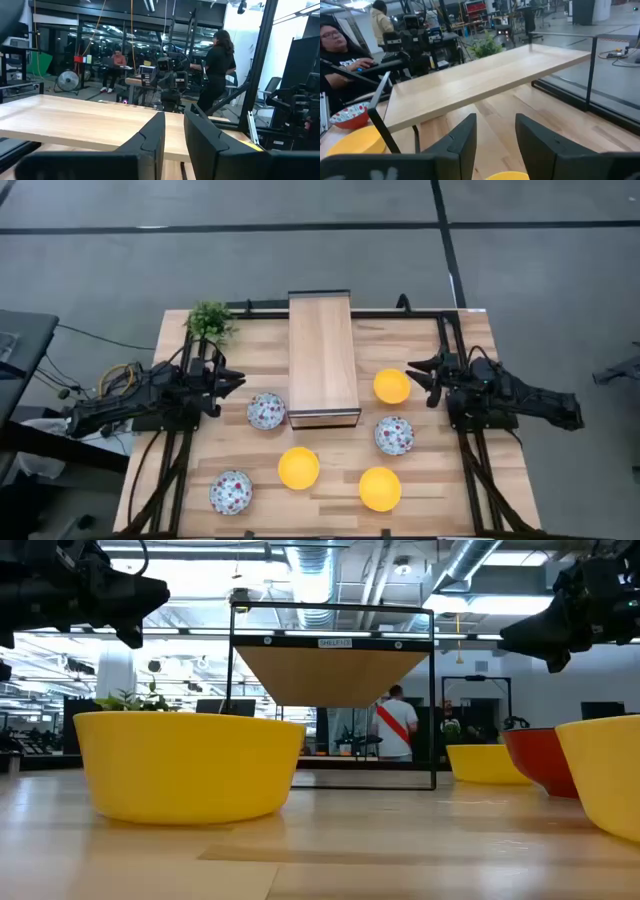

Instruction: Pick & Place Mini bowls

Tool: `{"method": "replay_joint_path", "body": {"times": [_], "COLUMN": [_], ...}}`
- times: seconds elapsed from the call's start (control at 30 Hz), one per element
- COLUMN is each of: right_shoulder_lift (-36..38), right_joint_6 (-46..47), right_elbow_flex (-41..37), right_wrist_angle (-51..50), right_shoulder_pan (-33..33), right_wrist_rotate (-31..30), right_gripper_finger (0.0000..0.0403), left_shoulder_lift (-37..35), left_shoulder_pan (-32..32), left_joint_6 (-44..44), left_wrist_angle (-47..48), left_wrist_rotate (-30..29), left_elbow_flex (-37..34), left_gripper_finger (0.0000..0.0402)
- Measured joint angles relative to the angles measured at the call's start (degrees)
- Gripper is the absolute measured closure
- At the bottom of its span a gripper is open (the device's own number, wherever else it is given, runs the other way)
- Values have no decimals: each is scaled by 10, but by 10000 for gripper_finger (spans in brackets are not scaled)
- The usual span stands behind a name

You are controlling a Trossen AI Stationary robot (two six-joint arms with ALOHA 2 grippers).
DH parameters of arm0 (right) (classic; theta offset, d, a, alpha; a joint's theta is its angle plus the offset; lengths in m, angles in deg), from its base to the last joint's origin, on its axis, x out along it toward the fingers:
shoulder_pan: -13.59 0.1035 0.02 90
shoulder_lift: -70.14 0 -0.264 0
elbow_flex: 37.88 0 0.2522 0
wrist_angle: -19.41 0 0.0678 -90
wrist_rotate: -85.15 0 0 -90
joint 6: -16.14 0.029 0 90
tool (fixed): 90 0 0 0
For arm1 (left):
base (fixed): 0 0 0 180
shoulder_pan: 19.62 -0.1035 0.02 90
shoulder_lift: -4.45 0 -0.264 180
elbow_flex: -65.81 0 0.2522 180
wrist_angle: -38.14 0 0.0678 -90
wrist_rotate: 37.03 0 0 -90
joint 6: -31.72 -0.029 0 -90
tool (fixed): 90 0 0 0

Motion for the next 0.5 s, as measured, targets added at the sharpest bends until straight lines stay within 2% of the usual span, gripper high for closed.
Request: {"method": "replay_joint_path", "body": {"times": [0.37, 0.5], "right_shoulder_lift": [0, 0], "right_joint_6": [1, 1], "right_elbow_flex": [0, 0], "right_wrist_angle": [2, 2], "right_shoulder_pan": [0, 0], "right_wrist_rotate": [0, 0], "right_gripper_finger": [278, 278], "left_shoulder_lift": [0, 0], "left_shoulder_pan": [0, 0], "left_joint_6": [0, 15], "left_wrist_angle": [-4, -4], "left_wrist_rotate": [0, -40], "left_elbow_flex": [0, 0], "left_gripper_finger": [330, 332]}}
